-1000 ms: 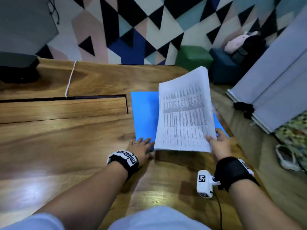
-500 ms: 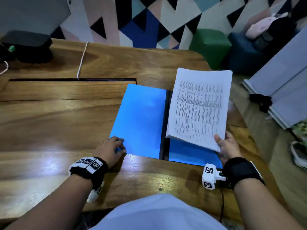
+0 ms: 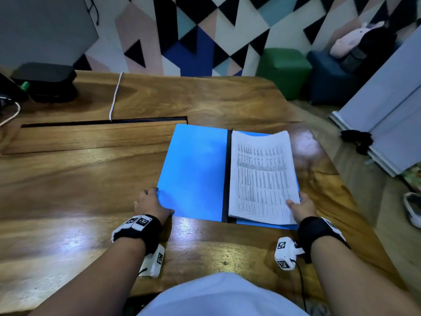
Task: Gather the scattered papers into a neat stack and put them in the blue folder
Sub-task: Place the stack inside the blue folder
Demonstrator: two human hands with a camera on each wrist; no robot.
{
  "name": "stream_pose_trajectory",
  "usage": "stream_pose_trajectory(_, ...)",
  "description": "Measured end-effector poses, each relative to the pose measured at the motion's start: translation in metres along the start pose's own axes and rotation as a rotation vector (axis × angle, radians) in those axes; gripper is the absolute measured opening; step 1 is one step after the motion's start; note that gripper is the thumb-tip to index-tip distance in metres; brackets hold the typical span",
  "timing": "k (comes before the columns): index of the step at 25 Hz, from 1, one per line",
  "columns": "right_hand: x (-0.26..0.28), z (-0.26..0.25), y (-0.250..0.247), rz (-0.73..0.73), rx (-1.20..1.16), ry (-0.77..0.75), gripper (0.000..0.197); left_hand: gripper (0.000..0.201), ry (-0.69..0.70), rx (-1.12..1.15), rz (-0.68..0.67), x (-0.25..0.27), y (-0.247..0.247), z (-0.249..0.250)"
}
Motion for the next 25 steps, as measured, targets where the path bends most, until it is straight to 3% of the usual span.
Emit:
stream_pose_trajectory(4, -0.003, 0.000, -0.002, -0.032, -0.014, 0.009, 0.038, 0.080, -0.100, 0.205, -0.039, -0.011, 0.001, -0.007)
stream_pose_trajectory(6, -0.006, 0.000, -0.003, -0.055, 0.017, 0.026, 0.038, 0.071, -0.176, 0.435, -0.089, -0.017, 0.000, -0.010)
stream_pose_trajectory(8, -0.008, 0.000, -0.004, -0.091, 0.037, 0.043, 0.037, 0.042, -0.239, 0.813, -0.182, -0.012, -0.007, -0.003)
stream_pose_trajectory(10, -0.011, 0.000, -0.004, -0.120, 0.057, 0.042, 0.037, 0.022, -0.260, 0.996, -0.180, 0.000, -0.023, 0.005)
stream_pose_trajectory(11, -0.013, 0.001, -0.004, -0.134, 0.060, 0.044, 0.037, 0.023, -0.247, 1.041, -0.166, 0.007, -0.032, 0.011)
stream_pose_trajectory(13, -0.017, 0.004, -0.004, -0.148, 0.074, 0.066, 0.038, 0.052, -0.173, 1.147, -0.183, 0.024, -0.049, 0.025)
stream_pose_trajectory(15, -0.019, 0.003, -0.005, -0.153, 0.064, 0.078, 0.037, 0.072, 0.065, 1.179, -0.222, 0.051, -0.067, 0.052)
stream_pose_trajectory(18, -0.020, 0.003, -0.005, -0.182, -0.003, 0.102, 0.036, 0.061, 0.536, 1.039, -0.478, 0.106, -0.073, 0.111)
stream_pose_trajectory(20, -0.029, 0.015, -0.001, -0.241, -0.134, 0.128, 0.047, 0.047, 0.690, 0.753, -0.664, 0.123, -0.045, 0.143)
stream_pose_trajectory(22, -0.036, 0.025, -0.001, -0.317, -0.175, 0.198, 0.078, 0.048, 0.726, 0.343, -0.639, 0.113, -0.001, 0.156)
stream_pose_trajectory(23, -0.030, 0.015, -0.007, -0.308, -0.225, 0.207, 0.071, 0.053, 0.734, 0.114, -0.580, 0.103, 0.019, 0.158)
stream_pose_trajectory(25, -0.010, -0.010, -0.019, -0.365, -0.355, 0.282, 0.037, 0.066, 0.728, -0.292, -0.501, 0.094, 0.051, 0.151)
Point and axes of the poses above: each hand's wrist, its own x-axis away from the middle knuckle, its own y-axis out of the palm, z = x × y, the point moved 2 cm from there along -x, towards the middle knuckle, and after that the axes turned 2 degrees about -x, right-handed, at the moved point
